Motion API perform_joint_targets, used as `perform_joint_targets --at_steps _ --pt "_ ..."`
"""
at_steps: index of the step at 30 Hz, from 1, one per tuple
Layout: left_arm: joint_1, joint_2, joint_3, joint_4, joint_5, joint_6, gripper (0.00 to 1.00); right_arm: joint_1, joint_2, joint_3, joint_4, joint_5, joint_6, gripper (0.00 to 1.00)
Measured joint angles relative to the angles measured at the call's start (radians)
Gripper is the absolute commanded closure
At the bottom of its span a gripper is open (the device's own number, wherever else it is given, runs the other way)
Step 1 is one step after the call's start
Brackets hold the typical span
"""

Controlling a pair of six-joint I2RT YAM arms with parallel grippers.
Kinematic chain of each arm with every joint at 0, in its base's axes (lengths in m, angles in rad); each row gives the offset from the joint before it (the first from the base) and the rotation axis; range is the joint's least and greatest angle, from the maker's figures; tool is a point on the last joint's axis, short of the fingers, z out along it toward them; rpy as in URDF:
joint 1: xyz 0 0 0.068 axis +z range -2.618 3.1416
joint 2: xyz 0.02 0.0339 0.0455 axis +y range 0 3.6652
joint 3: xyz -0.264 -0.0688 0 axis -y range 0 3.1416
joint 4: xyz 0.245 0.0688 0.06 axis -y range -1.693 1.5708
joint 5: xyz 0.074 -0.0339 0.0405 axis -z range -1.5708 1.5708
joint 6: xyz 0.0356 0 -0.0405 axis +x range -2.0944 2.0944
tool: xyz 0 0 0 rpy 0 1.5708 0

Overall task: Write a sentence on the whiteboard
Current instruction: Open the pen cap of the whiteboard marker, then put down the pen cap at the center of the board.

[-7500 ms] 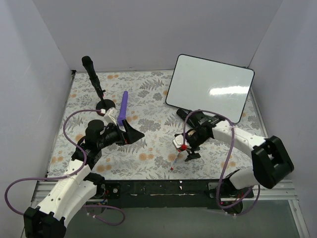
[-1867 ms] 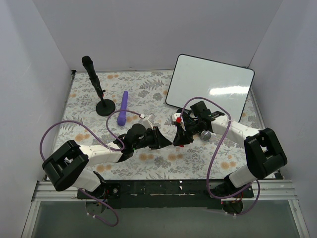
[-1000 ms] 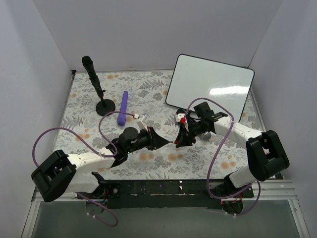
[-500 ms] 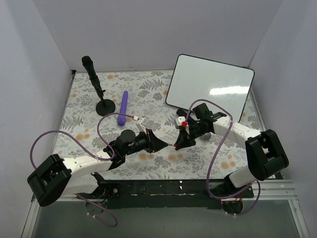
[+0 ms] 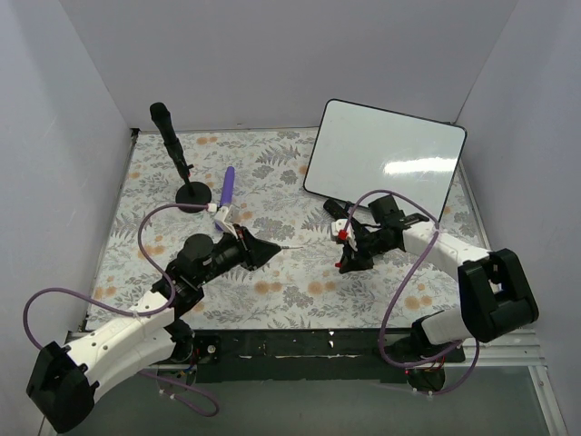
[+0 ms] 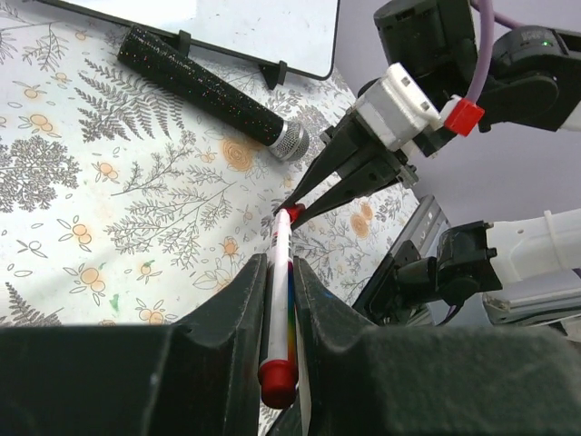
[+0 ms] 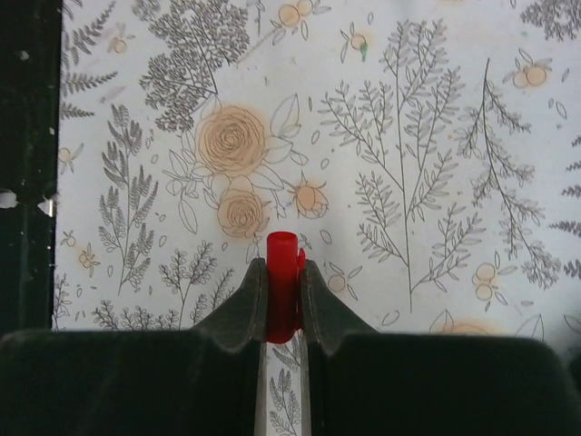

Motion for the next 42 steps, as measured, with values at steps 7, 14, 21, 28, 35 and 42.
perform_joint_targets --at_steps 7,14,21,28,35,42 --pt "0.004 -0.060 0.097 -0.175 -0.061 0.061 1.00 -0.004 -0.088 -0.092 0.091 0.187 0.059 0.99" --pt "0.006 -0.080 0.166 -0.306 -0.118 0.131 1.00 -0.017 -0.092 -0.105 0.131 0.305 0.076 0.99" --pt "0.006 -0.080 0.186 -0.357 -0.140 0.178 1.00 -0.024 -0.063 -0.106 0.142 0.358 0.076 0.96" --pt "0.006 -0.091 0.186 -0.372 -0.146 0.190 1.00 -0.034 -0.038 -0.116 0.145 0.381 0.077 0.87" --pt "0.006 -0.095 0.186 -0.372 -0.149 0.193 1.00 -0.037 -0.035 -0.116 0.147 0.380 0.082 0.70" --pt "0.006 -0.101 0.186 -0.372 -0.149 0.193 1.00 -0.053 -0.034 -0.116 0.158 0.377 0.084 0.55"
